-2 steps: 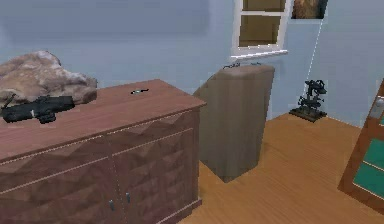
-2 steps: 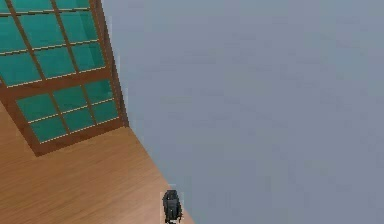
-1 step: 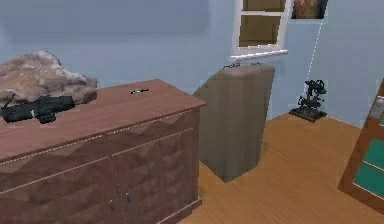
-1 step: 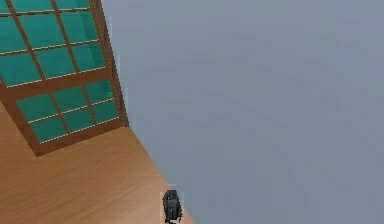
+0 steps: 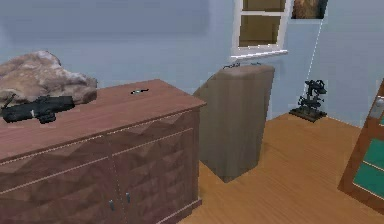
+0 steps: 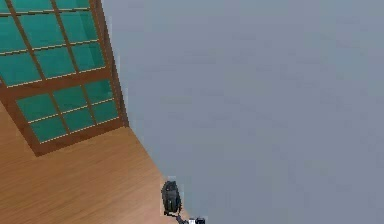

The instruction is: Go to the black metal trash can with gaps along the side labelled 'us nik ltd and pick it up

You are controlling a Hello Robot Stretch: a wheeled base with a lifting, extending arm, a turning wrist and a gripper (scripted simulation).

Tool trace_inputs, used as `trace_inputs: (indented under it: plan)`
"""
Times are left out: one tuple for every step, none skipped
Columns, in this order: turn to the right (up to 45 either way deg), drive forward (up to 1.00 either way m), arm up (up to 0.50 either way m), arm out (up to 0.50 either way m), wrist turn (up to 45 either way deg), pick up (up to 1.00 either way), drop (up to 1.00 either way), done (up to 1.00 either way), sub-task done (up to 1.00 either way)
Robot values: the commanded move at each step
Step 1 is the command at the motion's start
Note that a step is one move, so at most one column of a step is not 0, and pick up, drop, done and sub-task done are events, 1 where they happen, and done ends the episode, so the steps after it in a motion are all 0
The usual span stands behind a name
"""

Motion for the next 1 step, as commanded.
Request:
trace_inputs:
  plan:
    - [0.0, 0.0, 0.0, 0.0, 0.0, 0.0, 0.0, 1.0, 0.0]
